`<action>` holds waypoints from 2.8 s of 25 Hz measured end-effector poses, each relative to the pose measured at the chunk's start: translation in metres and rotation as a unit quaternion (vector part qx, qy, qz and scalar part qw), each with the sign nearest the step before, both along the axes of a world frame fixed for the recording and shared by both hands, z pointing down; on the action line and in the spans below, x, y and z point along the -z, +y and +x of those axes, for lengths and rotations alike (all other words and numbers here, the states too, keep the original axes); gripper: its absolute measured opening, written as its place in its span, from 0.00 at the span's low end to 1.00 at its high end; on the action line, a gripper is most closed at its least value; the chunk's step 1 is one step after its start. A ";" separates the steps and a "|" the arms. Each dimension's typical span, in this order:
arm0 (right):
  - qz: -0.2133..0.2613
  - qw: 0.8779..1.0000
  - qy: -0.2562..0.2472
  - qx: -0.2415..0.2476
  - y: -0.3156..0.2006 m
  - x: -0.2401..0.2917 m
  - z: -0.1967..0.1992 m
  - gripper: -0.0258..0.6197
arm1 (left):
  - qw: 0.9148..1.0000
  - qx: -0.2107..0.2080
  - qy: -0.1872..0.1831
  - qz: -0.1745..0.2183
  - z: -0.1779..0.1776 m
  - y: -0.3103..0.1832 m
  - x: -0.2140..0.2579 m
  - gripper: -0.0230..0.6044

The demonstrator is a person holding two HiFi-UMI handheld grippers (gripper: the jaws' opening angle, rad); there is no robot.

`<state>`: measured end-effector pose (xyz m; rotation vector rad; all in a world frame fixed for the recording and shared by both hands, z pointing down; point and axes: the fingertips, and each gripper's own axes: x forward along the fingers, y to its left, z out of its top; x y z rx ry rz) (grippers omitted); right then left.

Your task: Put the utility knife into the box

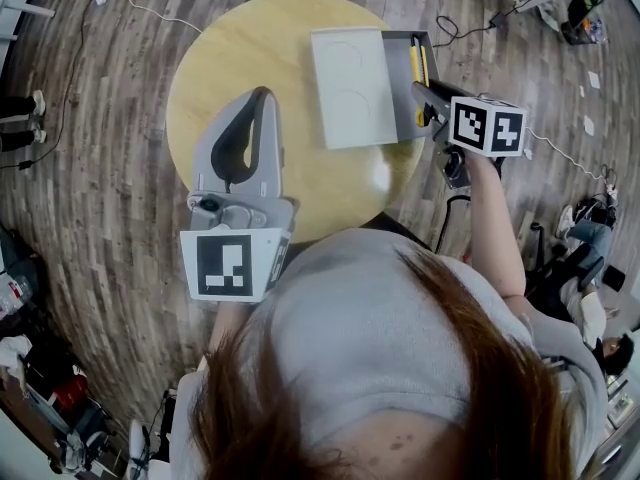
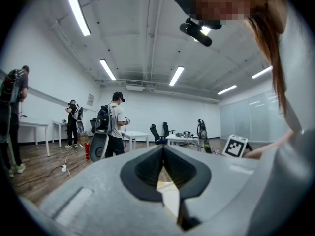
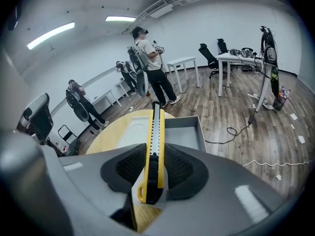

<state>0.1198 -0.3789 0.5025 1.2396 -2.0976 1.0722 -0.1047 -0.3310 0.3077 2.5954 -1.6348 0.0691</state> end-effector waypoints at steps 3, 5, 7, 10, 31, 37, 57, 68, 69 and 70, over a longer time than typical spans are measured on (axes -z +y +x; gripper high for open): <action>-0.011 1.000 0.004 0.002 0.000 -0.011 -0.001 0.23 | 1.000 0.002 0.000 -0.003 -0.001 0.000 0.000 0.03; -0.018 1.000 0.009 0.003 0.000 -0.018 -0.002 0.23 | 1.000 0.003 0.000 -0.003 -0.003 0.000 0.000 0.03; -0.024 1.000 0.012 0.003 -0.001 -0.025 -0.004 0.23 | 1.000 0.005 -0.001 -0.004 -0.006 0.000 0.000 0.03; -0.032 0.999 0.018 0.004 -0.002 -0.035 -0.003 0.23 | 1.000 0.006 -0.002 -0.005 -0.008 -0.001 0.002 0.03; -0.094 0.995 0.039 -0.004 -0.004 -0.096 0.004 0.23 | 0.999 0.029 -0.009 -0.012 -0.016 0.000 0.001 0.03; -0.108 0.993 0.038 0.003 -0.003 -0.109 0.003 0.23 | 0.999 0.032 -0.004 -0.014 -0.015 0.001 0.000 0.03; -0.138 0.987 0.079 0.013 -0.005 -0.131 0.005 0.23 | 0.999 0.046 0.002 -0.013 -0.022 0.001 0.001 0.03; -0.147 0.985 0.088 0.025 -0.007 -0.134 0.001 0.23 | 0.999 0.041 0.005 -0.011 -0.021 0.000 0.006 0.03; -0.147 0.985 0.089 0.025 -0.007 -0.135 0.002 0.23 | 0.999 0.042 0.004 -0.011 -0.020 0.001 0.007 0.03; -0.147 0.985 0.089 0.026 -0.006 -0.135 0.003 0.23 | 0.999 0.042 0.003 -0.011 -0.019 0.002 0.007 0.03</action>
